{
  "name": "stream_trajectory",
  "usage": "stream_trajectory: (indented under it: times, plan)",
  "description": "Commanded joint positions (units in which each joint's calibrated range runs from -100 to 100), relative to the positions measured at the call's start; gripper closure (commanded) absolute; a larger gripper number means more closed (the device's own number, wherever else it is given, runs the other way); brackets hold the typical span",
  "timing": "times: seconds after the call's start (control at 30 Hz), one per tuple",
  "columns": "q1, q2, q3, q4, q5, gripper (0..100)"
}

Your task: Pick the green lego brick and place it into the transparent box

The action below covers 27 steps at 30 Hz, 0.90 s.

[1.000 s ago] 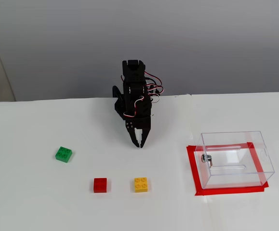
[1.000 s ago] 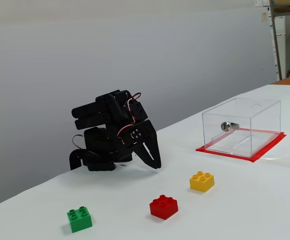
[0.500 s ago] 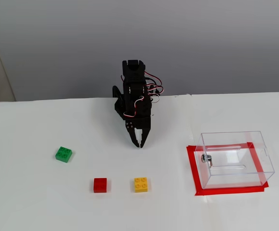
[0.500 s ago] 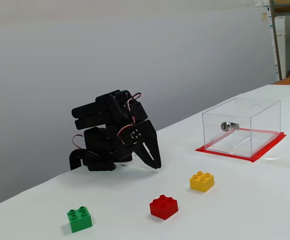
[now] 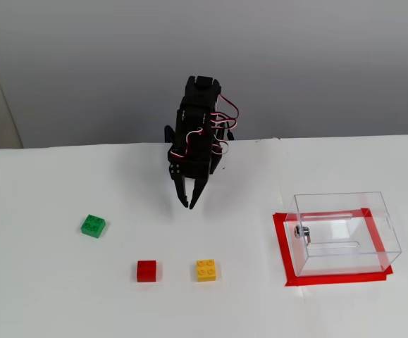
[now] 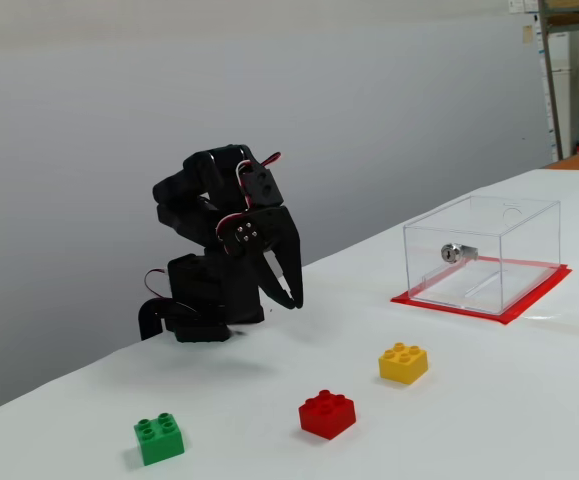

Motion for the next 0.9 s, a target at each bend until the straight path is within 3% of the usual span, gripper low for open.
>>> stream_trajectory:
  times: [0.0, 0.53, 0.87]
  plan:
    - [4.55, 5.25, -7.96, -0.16, -0.05, 98]
    - [28.21, 16.28, -26.13, -1.21, 0.06, 98]
    - [36.64, 37.58, -39.69, -3.38, 0.16, 98]
